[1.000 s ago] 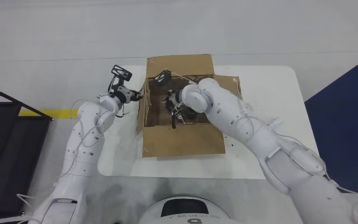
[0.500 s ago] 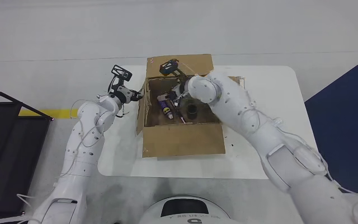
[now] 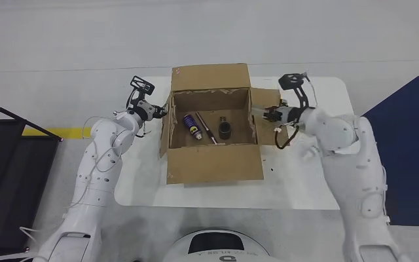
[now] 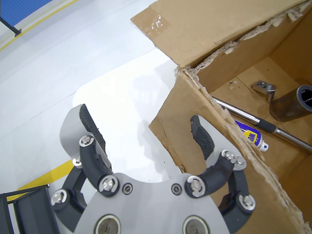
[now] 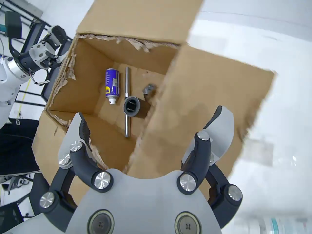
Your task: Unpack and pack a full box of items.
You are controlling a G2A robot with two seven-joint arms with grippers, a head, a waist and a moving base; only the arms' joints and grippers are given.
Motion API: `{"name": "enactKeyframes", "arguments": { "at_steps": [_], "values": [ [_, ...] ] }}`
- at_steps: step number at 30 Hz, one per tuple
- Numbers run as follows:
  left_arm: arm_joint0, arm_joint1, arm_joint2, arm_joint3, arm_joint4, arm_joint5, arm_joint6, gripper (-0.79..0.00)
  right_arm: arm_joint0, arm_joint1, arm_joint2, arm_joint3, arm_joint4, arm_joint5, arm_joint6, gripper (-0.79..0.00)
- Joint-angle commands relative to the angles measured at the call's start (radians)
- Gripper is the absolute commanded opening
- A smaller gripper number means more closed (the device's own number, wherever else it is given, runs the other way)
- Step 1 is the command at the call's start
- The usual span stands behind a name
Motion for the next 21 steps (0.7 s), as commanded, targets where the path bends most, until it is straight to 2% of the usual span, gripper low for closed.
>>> {"name": "enactKeyframes", "arguments": {
  "at_steps": [1,3,5,8,13,19,21],
  "values": [
    [0.0,0.0,0.0,0.0,0.0,0.0,0.0,0.0,-0.069,0.011,0.099,-0.049,-0.012,0.052,0.077,-0.065],
    [0.0,0.0,0.0,0.0,0.0,0.0,0.0,0.0,-0.114,0.021,0.182,-0.072,0.004,0.108,0.161,-0.169],
    [0.0,0.0,0.0,0.0,0.0,0.0,0.0,0.0,-0.144,0.03,0.233,-0.098,-0.047,0.178,0.229,-0.132],
    [0.0,0.0,0.0,0.0,0.0,0.0,0.0,0.0,-0.171,0.035,0.266,-0.105,-0.096,0.287,0.275,-0.139],
    [0.0,0.0,0.0,0.0,0.0,0.0,0.0,0.0,-0.153,0.04,0.22,-0.024,-0.234,0.449,0.324,-0.2],
    [0.0,0.0,0.0,0.0,0.0,0.0,0.0,0.0,-0.052,0.042,0.131,0.153,-0.373,0.479,0.309,-0.179],
    [0.0,0.0,0.0,0.0,0.0,0.0,0.0,0.0,-0.014,0.041,0.11,0.208,-0.393,0.476,0.312,-0.246]
  ]
}}
